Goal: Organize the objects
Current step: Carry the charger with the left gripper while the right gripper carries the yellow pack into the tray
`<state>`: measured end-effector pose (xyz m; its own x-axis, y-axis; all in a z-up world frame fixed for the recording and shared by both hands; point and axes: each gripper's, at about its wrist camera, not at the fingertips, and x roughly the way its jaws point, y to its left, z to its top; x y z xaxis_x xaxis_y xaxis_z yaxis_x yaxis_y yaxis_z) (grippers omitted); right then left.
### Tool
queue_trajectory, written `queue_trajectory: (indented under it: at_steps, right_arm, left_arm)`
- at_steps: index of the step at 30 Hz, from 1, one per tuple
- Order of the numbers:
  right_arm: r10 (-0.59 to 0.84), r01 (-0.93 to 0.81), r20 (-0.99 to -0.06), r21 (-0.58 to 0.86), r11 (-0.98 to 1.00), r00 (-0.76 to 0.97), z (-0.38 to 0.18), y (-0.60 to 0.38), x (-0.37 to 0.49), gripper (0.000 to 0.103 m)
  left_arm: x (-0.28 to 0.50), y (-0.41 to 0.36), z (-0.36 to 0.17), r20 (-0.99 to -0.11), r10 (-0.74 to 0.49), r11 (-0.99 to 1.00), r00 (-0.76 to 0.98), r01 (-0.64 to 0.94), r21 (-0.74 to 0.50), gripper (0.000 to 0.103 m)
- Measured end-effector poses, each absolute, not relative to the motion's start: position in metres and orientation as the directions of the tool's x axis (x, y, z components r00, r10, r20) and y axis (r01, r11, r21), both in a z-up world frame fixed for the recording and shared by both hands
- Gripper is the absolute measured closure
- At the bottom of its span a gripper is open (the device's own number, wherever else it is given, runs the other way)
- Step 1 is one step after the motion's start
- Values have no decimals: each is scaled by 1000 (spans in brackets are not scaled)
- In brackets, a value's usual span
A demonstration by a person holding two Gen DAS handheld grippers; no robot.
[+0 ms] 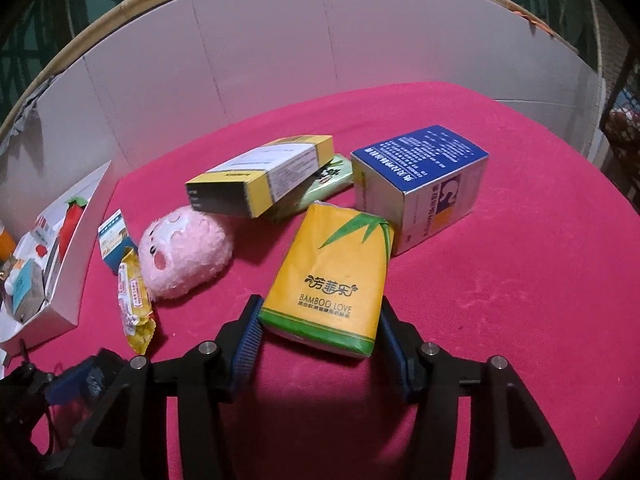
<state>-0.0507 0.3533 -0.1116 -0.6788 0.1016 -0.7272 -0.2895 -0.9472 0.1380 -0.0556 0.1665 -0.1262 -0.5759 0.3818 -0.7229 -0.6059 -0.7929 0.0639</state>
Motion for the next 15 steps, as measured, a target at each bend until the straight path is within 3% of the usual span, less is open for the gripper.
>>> queue_trajectory:
  at_steps: [4,15]
  right_arm:
    - [133,-300,-696,123,-946,-705,-104,345,-46,45]
    - [234,-253,-503,-31,-967,-832,-73,309,-21,45]
  left_arm:
    - [-52,157,-121,-694,374,-818,-615,-571,65,70]
    - [-39,131,-104,-610,343,-868,-714,-489,85,70]
